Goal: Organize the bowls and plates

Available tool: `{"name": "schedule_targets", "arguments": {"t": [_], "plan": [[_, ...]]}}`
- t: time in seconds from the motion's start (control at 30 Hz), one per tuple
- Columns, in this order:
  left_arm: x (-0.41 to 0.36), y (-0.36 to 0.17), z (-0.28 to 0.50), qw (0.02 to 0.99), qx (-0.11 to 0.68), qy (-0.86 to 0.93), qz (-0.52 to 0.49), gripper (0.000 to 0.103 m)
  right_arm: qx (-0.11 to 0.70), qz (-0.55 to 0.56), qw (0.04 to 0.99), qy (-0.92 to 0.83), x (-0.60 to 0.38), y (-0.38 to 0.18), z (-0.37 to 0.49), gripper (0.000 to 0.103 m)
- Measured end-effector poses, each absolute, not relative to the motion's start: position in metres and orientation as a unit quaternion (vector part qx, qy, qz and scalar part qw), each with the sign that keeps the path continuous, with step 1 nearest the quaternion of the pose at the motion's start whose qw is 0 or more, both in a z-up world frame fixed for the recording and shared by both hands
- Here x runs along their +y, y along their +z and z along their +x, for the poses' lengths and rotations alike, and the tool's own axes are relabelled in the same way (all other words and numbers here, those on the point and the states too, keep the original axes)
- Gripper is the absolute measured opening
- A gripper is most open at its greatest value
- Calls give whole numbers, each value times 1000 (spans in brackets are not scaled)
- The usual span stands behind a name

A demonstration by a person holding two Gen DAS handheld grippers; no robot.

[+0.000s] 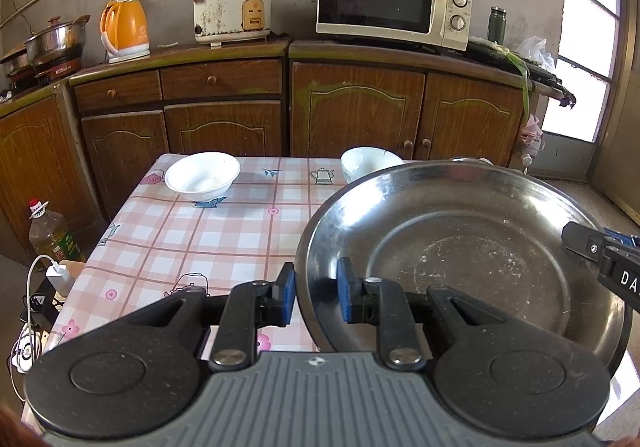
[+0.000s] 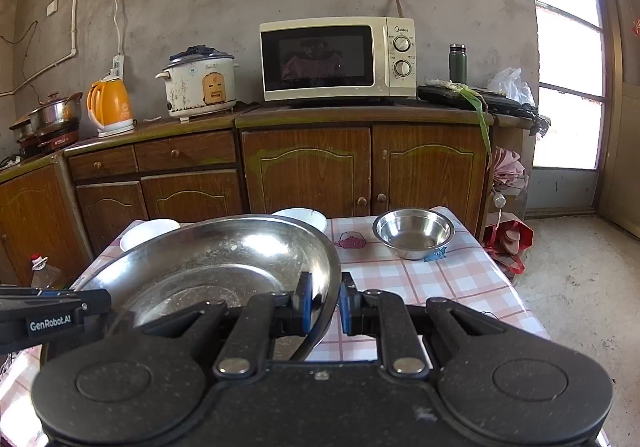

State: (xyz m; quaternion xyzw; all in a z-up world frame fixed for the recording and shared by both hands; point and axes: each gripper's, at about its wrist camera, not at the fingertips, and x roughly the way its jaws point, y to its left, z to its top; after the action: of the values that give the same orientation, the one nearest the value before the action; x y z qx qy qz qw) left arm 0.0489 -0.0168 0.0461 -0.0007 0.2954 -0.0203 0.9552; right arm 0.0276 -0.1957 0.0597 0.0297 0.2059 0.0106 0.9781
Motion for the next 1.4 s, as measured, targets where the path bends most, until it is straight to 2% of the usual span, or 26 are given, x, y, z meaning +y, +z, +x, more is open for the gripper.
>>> {"name": "schedule_targets", "arguments": {"t": [1.4], "plan": [[-10, 13, 40, 942, 335, -21, -13, 22, 246, 24, 969, 13, -189, 25, 14, 20]]}}
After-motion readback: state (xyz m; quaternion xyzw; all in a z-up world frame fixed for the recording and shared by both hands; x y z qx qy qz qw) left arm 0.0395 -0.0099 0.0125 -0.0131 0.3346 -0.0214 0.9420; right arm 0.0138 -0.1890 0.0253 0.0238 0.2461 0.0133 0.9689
